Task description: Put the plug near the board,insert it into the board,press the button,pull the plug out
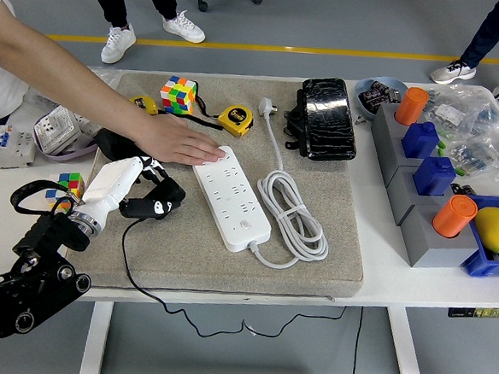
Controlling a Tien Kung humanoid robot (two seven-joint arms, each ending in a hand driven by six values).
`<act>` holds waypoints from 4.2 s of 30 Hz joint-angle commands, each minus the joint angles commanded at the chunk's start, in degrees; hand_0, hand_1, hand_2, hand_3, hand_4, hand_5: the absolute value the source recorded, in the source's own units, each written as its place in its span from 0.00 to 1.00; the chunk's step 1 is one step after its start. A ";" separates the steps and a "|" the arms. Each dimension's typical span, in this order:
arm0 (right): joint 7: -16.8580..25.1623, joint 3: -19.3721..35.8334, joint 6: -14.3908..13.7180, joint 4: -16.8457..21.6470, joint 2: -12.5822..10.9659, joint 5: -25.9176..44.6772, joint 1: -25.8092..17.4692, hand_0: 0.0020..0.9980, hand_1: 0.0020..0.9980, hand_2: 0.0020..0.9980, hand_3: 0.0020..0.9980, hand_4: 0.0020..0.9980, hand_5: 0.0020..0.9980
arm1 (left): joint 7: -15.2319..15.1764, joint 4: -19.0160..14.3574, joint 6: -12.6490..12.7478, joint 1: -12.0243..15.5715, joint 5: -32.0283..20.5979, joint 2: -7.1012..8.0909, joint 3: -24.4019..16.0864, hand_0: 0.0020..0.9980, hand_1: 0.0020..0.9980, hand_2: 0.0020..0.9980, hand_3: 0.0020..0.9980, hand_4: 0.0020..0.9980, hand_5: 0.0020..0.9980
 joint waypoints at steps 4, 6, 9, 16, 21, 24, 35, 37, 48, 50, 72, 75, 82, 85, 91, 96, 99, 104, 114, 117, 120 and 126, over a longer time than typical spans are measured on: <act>0.01 0.14 0.01 0.01 0.01 -0.02 -0.02 0.57 0.64 0.62 0.55 0.97 0.54 | -0.93 0.00 0.15 0.50 -0.20 -0.22 -1.26 0.57 0.68 0.68 0.72 1.00 0.49; 0.01 0.26 0.01 0.01 0.03 -0.04 -0.07 0.57 0.64 0.62 0.55 0.97 0.54 | -1.68 -0.34 0.24 0.94 -0.43 -0.25 -2.09 0.57 0.68 0.68 0.72 1.00 0.49; 0.01 0.32 0.01 -0.02 0.04 -0.04 -0.06 0.57 0.64 0.62 0.55 0.97 0.54 | -3.26 -1.10 0.44 2.07 -2.51 -0.29 -3.81 0.65 0.76 0.78 0.79 1.00 0.66; 0.05 0.20 0.02 -0.14 0.28 -0.06 0.00 0.57 0.64 0.62 0.55 0.97 0.54 | -13.59 -1.40 1.19 7.15 -16.76 -2.58 -13.16 0.71 0.77 0.79 0.78 1.00 0.73; 0.03 0.00 0.04 -0.22 0.28 0.00 -0.07 0.57 0.64 0.62 0.55 0.97 0.54 | -22.98 -0.57 -0.26 8.88 -29.05 -2.67 -18.37 0.72 0.77 0.78 0.77 1.00 0.74; 0.06 0.26 0.00 -0.19 0.25 -0.08 -0.03 0.57 0.64 0.62 0.55 0.97 0.54 | -26.86 -0.11 -1.39 9.57 -36.13 -2.22 -20.44 0.72 0.77 0.78 0.77 1.00 0.74; 0.05 0.45 -0.04 -0.19 0.34 -0.13 -0.03 0.57 0.64 0.62 0.55 0.97 0.54 | -32.72 0.76 -3.54 10.66 -56.13 -2.25 -22.60 0.72 0.75 0.75 0.73 1.00 0.71; 0.07 0.48 -0.05 -0.19 0.35 -0.14 -0.01 0.57 0.64 0.62 0.55 0.97 0.54 | -32.60 0.88 -3.55 10.69 -56.20 -2.47 -22.44 0.72 0.75 0.75 0.73 1.00 0.71; 0.07 -0.29 -0.13 -0.67 0.33 0.56 0.44 0.57 0.64 0.62 0.55 0.97 0.54 | -30.96 0.64 -4.19 11.46 -56.59 -2.48 -23.50 0.71 0.73 0.74 0.73 1.00 0.70; 0.07 -0.44 -0.14 -0.71 0.34 0.63 0.52 0.57 0.64 0.62 0.55 0.97 0.54 | -30.06 0.49 -4.37 11.70 -57.04 -2.26 -23.72 0.71 0.73 0.74 0.73 1.00 0.70; 0.16 -2.97 -0.03 -2.76 1.09 3.28 1.75 0.57 0.64 0.62 0.55 0.97 0.54 | -26.53 -2.87 -4.24 12.62 -55.51 -1.26 -23.63 0.69 0.69 0.69 0.73 0.96 0.69; 0.17 -3.15 -0.01 -2.93 1.05 3.53 1.74 0.57 0.64 0.62 0.55 0.97 0.54 | -25.98 -3.50 -4.26 12.71 -55.16 -1.13 -23.89 0.68 0.69 0.70 0.73 0.95 0.70; 0.13 -2.68 0.00 -3.05 0.96 3.42 1.80 0.57 0.64 0.62 0.55 0.97 0.54 | -24.72 -4.98 -4.57 13.31 -54.07 -0.78 -24.15 0.68 0.69 0.70 0.73 0.95 0.69; 0.12 -2.20 0.00 -3.01 1.02 3.18 1.64 0.57 0.64 0.62 0.55 0.97 0.54 | -24.68 -5.31 -4.51 13.80 -54.01 -0.81 -24.59 0.68 0.69 0.70 0.73 0.95 0.69; 0.12 -1.71 -0.02 -3.22 1.26 3.32 0.98 0.57 0.64 0.62 0.55 0.96 0.54 | -24.27 -6.15 -4.62 14.57 -53.81 -0.74 -24.86 0.68 0.69 0.70 0.73 0.94 0.69; 0.13 -1.15 -0.02 -3.28 1.53 3.22 0.78 0.57 0.64 0.62 0.55 0.96 0.54 | -24.25 -6.56 -4.65 14.98 -53.87 -0.77 -25.04 0.67 0.69 0.71 0.73 0.94 0.70; 0.16 -0.95 -0.03 -3.30 1.63 3.26 0.79 0.57 0.64 0.62 0.55 0.96 0.54 | -24.24 -6.69 -4.68 15.05 -53.83 -0.86 -24.96 0.67 0.69 0.71 0.73 0.94 0.70; 0.16 -0.83 0.00 -3.29 1.74 3.28 0.82 0.57 0.64 0.62 0.55 0.96 0.54 | -23.93 -6.76 -4.71 14.98 -53.76 -0.88 -25.00 0.66 0.69 0.71 0.73 0.94 0.70; 0.11 -1.16 -0.01 -3.33 1.68 3.46 0.65 0.57 0.64 0.62 0.55 0.96 0.54 | -23.21 -6.94 -4.75 15.18 -53.67 -0.76 -24.94 0.66 0.69 0.71 0.73 0.93 0.71; 0.08 -1.23 0.00 -3.33 1.69 3.48 0.64 0.57 0.64 0.62 0.55 0.96 0.54 | -23.05 -6.99 -4.79 15.11 -53.62 -0.71 -24.83 0.66 0.69 0.71 0.73 0.93 0.71; 0.07 -1.13 0.00 -3.30 1.67 3.46 0.57 0.57 0.64 0.62 0.55 0.96 0.54 | -22.88 -7.00 -4.80 15.15 -53.59 -0.69 -24.70 0.66 0.69 0.71 0.72 0.93 0.71; -0.01 -1.41 0.05 -3.37 1.78 3.58 0.11 0.57 0.64 0.62 0.55 0.96 0.54 | -22.12 -7.01 -4.92 15.45 -53.43 -0.59 -24.43 0.65 0.69 0.71 0.72 0.93 0.71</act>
